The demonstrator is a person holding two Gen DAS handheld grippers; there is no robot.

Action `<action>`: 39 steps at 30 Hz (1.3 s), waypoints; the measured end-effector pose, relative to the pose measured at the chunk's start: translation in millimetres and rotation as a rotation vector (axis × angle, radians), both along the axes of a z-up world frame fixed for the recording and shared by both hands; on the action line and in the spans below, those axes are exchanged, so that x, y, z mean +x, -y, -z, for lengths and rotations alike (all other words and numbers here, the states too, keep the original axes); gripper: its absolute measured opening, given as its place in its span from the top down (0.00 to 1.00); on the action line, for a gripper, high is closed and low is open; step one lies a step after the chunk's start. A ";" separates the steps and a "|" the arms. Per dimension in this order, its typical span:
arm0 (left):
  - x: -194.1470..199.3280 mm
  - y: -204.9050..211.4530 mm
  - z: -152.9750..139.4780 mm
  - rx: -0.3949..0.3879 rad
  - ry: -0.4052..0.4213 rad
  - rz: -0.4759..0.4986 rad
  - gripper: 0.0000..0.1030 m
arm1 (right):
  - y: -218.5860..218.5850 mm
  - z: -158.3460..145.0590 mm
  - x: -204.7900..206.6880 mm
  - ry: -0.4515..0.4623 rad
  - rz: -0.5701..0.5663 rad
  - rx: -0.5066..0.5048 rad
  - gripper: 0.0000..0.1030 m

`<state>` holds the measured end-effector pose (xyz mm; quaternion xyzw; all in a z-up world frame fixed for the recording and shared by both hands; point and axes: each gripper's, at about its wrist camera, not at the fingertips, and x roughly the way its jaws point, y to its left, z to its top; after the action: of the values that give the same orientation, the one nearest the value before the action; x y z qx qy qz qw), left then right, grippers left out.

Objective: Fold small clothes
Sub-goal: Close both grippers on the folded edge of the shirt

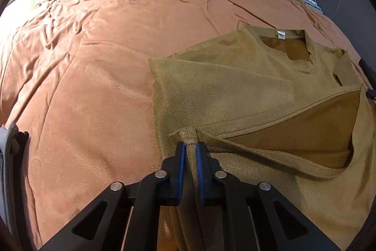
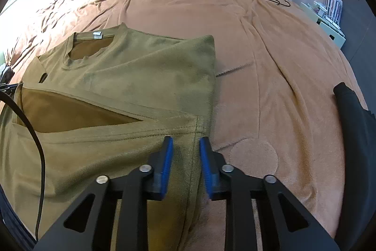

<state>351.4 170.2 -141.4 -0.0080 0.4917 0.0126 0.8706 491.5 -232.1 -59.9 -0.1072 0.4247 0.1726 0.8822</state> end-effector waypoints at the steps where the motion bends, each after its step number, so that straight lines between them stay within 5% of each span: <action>1: -0.8 -0.5 -1.1 -0.003 0.005 -0.003 0.93 | 0.9 0.1 0.3 0.001 0.003 0.001 0.90; 5: -7.3 -11.1 -11.1 -0.052 0.040 -0.043 0.95 | 6.4 -3.7 -1.1 0.015 0.007 0.016 0.99; 14: -24.0 -52.0 -36.7 -0.229 0.124 -0.175 0.96 | 29.3 -22.6 -7.5 0.064 0.084 0.111 1.00; 22: -9.3 -44.6 -10.0 -0.234 0.028 -0.183 0.95 | 29.9 -4.5 2.1 -0.016 0.123 0.123 0.99; 24: -9.6 -45.4 -8.0 -0.259 0.029 -0.181 0.95 | 31.4 -4.3 3.3 -0.026 0.118 0.137 0.93; 26: -9.7 -46.4 -7.3 -0.274 0.029 -0.180 0.95 | 34.3 -4.3 4.3 -0.038 0.114 0.160 0.61; 28: -10.2 -48.3 -7.3 -0.287 0.032 -0.179 0.95 | 38.5 -8.1 6.6 -0.024 0.114 0.180 0.45; 36: -8.9 -51.4 -2.2 -0.317 0.026 -0.182 0.95 | 31.6 4.2 17.7 -0.056 0.085 0.188 0.46; 39: -9.5 -52.2 -1.2 -0.325 0.019 -0.184 0.94 | 27.8 6.9 19.4 -0.062 0.064 0.199 0.60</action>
<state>341.9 222.4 -140.2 -0.1937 0.4762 0.0123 0.8577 510.9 -259.9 -66.9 -0.0002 0.4356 0.1889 0.8801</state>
